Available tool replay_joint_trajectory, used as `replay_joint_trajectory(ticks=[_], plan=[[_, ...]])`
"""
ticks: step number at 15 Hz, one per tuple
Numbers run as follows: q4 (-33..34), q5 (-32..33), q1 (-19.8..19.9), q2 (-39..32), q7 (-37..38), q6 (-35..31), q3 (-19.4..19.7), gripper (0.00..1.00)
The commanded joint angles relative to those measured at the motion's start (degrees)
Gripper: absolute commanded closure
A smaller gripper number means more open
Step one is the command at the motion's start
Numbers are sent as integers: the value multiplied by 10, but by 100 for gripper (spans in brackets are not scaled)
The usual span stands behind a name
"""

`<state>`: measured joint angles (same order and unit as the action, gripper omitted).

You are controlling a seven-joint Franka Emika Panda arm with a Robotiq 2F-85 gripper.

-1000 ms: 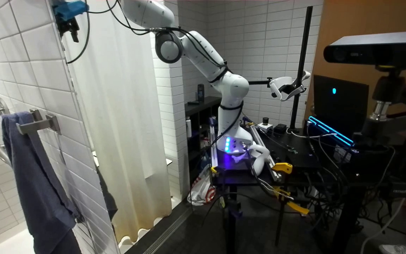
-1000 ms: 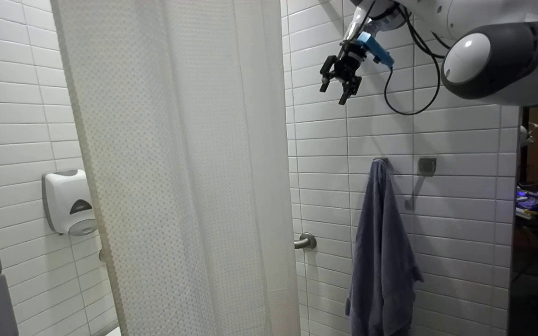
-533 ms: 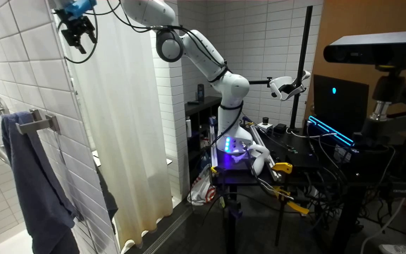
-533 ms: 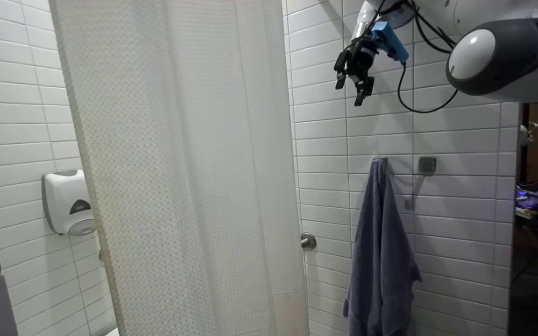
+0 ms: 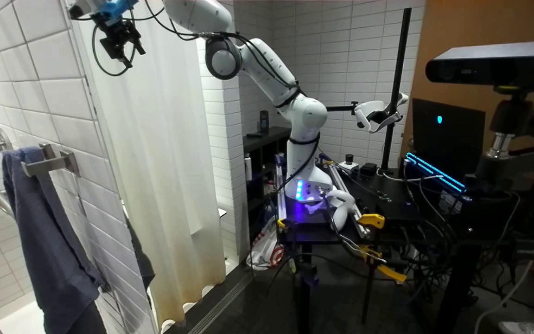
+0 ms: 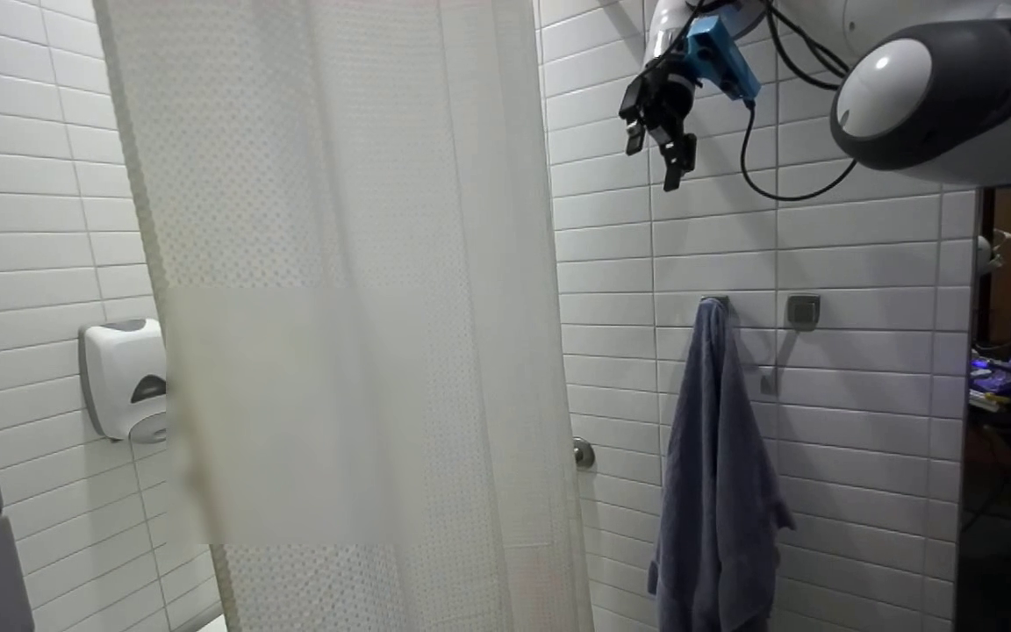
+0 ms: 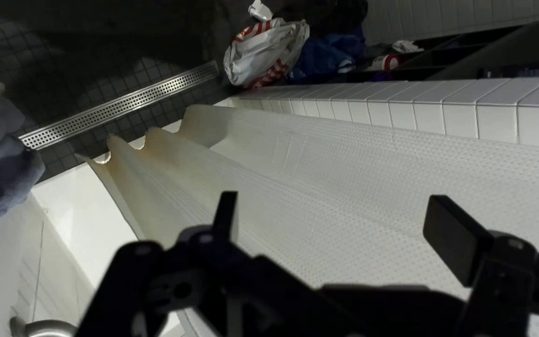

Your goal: Close the curtain railing

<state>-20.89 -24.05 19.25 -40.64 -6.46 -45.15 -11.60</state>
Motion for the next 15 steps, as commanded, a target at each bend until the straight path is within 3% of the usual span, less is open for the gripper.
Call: replay_joint_trajectory(ticks=[1,15], plan=[[-17,-1,-26,19,26,19,2,0],[-17,4,-146,25,45,10,-5,0]])
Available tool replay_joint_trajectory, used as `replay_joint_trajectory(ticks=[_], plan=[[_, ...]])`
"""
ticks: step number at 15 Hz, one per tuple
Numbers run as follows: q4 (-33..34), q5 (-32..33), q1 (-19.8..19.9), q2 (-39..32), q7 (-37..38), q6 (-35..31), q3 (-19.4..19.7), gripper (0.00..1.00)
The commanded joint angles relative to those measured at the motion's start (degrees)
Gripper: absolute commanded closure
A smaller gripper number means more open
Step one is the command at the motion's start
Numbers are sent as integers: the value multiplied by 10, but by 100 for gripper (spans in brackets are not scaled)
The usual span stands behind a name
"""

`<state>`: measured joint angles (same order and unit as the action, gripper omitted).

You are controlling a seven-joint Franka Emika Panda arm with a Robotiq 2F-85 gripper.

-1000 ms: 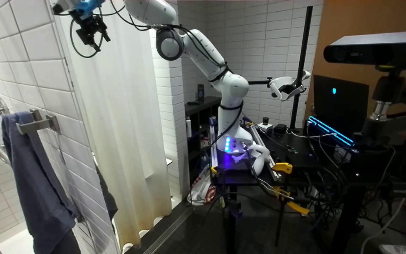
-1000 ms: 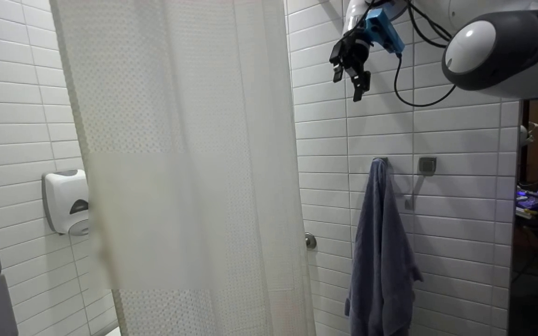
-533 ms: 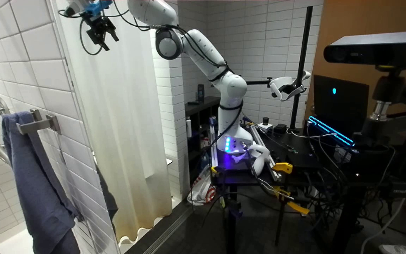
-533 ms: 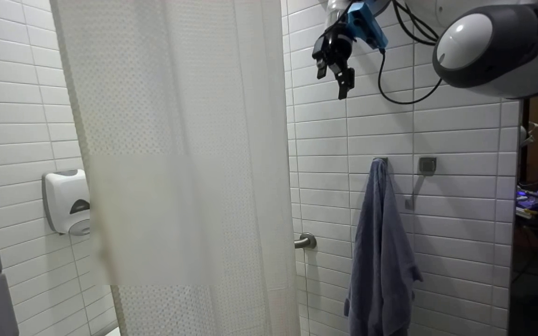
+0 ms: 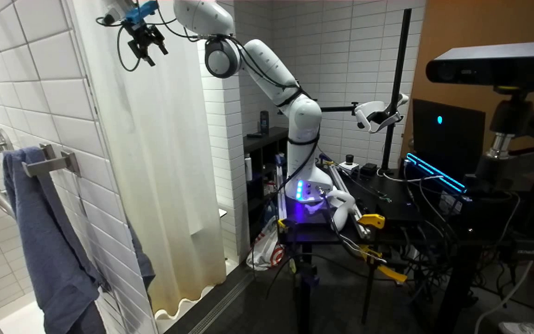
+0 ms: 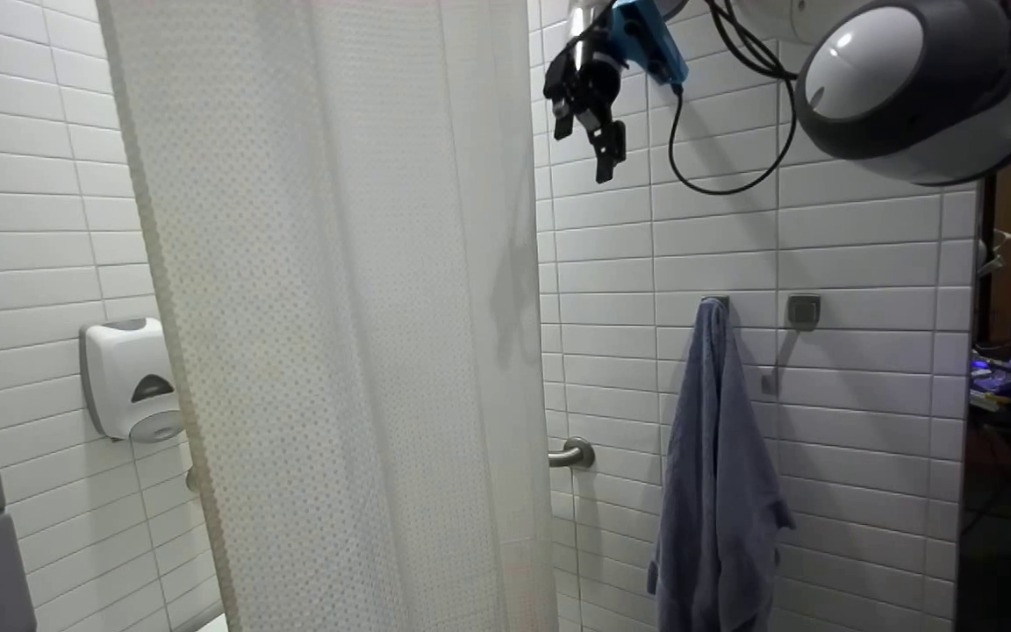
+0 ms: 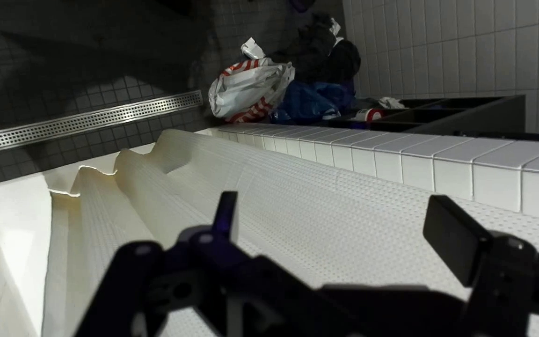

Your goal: Close the curtain railing

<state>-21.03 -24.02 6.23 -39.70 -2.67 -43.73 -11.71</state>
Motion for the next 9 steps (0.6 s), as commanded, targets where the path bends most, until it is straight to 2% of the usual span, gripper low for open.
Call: replay_joint_trajectory(ticks=[1,2,9], plan=[[-16,0,-21,14,11,-5,-6,0],[-14,3,-12,9,-4,-6,-2,0],[-15,3,-19,9,-4,-6,-3,0]])
